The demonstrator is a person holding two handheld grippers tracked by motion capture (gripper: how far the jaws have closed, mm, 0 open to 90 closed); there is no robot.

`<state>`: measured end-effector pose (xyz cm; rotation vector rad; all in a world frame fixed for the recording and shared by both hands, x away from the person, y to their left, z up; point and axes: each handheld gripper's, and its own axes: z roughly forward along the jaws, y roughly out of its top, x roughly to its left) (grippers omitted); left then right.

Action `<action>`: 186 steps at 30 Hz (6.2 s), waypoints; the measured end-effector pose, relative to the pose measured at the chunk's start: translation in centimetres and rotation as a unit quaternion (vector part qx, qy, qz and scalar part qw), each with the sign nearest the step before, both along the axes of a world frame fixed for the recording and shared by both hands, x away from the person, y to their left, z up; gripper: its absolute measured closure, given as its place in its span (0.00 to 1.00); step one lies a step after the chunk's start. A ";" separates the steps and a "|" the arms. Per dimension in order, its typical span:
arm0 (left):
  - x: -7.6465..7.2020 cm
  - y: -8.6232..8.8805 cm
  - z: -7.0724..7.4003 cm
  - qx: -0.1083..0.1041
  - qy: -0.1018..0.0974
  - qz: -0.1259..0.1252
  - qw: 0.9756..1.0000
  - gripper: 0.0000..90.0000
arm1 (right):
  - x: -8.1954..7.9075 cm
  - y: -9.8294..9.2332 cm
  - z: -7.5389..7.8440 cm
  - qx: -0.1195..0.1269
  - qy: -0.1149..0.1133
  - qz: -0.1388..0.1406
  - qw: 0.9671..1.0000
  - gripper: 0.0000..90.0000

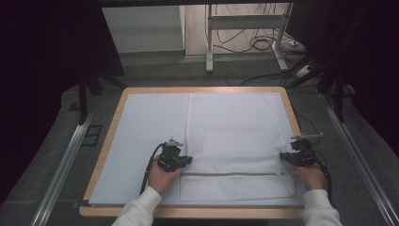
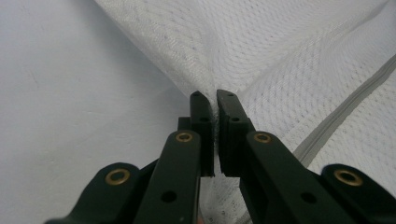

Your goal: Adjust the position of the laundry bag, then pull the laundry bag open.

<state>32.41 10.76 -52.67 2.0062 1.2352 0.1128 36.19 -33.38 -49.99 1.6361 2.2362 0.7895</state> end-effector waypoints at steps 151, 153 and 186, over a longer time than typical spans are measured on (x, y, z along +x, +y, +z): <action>-2.8 12.2 0.4 0.004 0.004 0.094 0.996 0.94 | -1.2 10.9 -0.4 0.029 -0.039 0.124 0.991 0.92; -3.0 12.1 0.6 0.029 -0.009 0.118 0.993 0.76 | -1.3 10.9 -0.3 0.025 -0.039 0.119 0.992 0.82; -4.8 5.4 4.2 -0.006 -0.062 0.022 0.998 0.46 | -4.7 8.5 0.1 0.022 -0.092 0.101 0.990 0.32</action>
